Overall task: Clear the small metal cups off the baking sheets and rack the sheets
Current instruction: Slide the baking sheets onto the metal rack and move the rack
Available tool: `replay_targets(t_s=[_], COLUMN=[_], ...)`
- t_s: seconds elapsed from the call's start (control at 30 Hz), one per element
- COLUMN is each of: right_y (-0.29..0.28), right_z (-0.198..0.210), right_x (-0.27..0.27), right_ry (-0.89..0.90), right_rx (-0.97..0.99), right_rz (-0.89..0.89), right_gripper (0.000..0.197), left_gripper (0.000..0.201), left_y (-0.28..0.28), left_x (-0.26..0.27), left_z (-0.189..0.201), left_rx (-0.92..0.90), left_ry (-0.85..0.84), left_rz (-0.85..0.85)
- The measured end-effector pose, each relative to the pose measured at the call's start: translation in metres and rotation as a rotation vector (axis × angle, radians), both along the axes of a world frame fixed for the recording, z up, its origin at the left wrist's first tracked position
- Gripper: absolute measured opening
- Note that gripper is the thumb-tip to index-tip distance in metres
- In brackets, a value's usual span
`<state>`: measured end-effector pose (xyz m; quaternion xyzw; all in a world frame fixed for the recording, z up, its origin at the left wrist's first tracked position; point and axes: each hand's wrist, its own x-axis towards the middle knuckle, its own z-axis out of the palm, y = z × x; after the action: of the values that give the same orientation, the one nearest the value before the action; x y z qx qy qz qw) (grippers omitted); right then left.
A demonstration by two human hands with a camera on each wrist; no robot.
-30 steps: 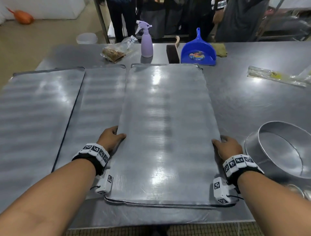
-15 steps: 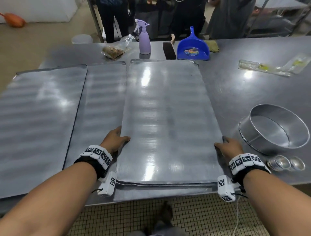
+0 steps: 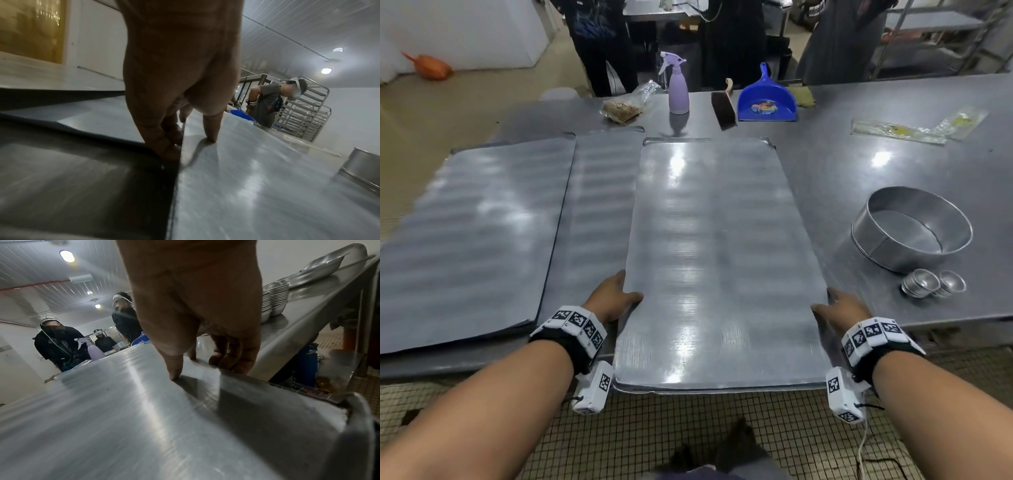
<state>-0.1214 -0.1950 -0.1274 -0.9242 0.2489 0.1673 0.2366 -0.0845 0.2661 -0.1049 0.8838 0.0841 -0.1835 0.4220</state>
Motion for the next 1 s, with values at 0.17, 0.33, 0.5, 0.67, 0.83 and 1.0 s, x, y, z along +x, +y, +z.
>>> replay_targets(t_s=[0.17, 0.33, 0.5, 0.67, 0.83, 1.0], right_y=[-0.003, -0.024, -0.058, -0.093, -0.111, -0.113], right_z=[-0.007, -0.004, -0.010, -0.010, -0.019, 0.010], right_x=[-0.022, -0.044, -0.064, -0.075, -0.079, -0.077], right_ry=[-0.006, 0.020, 0.021, 0.113, 0.011, -0.127], right_rx=[0.000, 0.101, 0.236, 0.374, 0.484, 0.498], right_rz=[-0.053, -0.102, -0.111, -0.069, 0.068, 0.144], right_gripper=[0.052, 0.076, 0.071, 0.084, 0.077, 0.044], left_gripper=[0.053, 0.049, 0.076, 0.063, 0.050, 0.063], left_y=[-0.004, -0.022, -0.044, -0.061, -0.079, -0.078], left_x=[-0.027, -0.061, -0.100, -0.134, -0.163, -0.168], left_z=[-0.002, -0.005, -0.016, -0.029, -0.034, -0.014], left_rx=[0.074, 0.049, 0.093, -0.036, -0.223, -0.293], left_ry=[-0.008, 0.047, -0.033, 0.046, 0.075, 0.064], left_rz=[0.008, 0.052, 0.197, 0.338, 0.345, 0.352])
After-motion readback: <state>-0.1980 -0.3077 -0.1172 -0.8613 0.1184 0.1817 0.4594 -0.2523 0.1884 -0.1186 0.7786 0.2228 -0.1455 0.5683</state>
